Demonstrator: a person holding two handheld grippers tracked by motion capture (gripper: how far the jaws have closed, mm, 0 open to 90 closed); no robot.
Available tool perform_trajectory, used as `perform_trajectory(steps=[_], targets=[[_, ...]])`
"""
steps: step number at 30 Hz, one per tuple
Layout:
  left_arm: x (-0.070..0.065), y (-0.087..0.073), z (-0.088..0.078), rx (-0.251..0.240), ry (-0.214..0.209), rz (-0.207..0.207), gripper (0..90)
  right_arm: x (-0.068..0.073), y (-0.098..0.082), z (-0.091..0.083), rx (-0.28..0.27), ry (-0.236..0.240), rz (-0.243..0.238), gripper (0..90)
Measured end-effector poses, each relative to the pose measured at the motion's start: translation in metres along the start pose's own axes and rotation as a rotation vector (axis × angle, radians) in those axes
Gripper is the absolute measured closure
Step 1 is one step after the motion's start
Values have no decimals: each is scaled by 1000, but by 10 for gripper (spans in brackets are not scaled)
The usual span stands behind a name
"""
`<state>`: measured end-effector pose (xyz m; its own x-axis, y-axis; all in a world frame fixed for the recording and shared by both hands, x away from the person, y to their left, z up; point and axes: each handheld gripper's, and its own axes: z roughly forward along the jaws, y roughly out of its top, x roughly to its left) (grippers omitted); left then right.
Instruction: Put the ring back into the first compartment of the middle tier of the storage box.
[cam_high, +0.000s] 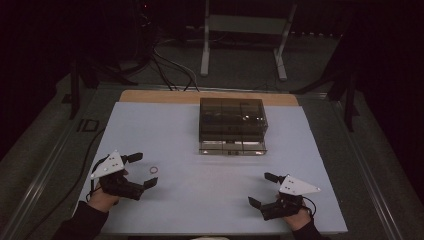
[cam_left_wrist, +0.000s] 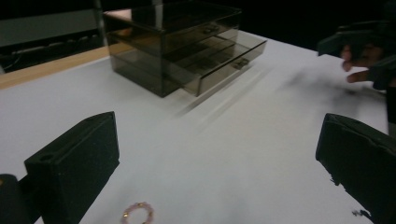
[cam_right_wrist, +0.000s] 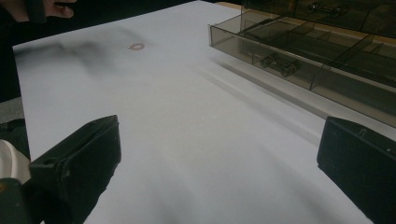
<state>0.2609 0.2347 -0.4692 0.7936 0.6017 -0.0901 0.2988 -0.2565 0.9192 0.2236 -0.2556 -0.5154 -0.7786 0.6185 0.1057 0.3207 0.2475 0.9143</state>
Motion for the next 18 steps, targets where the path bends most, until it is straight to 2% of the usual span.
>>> perform_trajectory(steps=[10,18], targets=[[12,3,10,14,45,-34,10,0,0,0,0,2,0,0],[23,-1,17,52,82,-60,10,0,0,0,1,2,0,0]])
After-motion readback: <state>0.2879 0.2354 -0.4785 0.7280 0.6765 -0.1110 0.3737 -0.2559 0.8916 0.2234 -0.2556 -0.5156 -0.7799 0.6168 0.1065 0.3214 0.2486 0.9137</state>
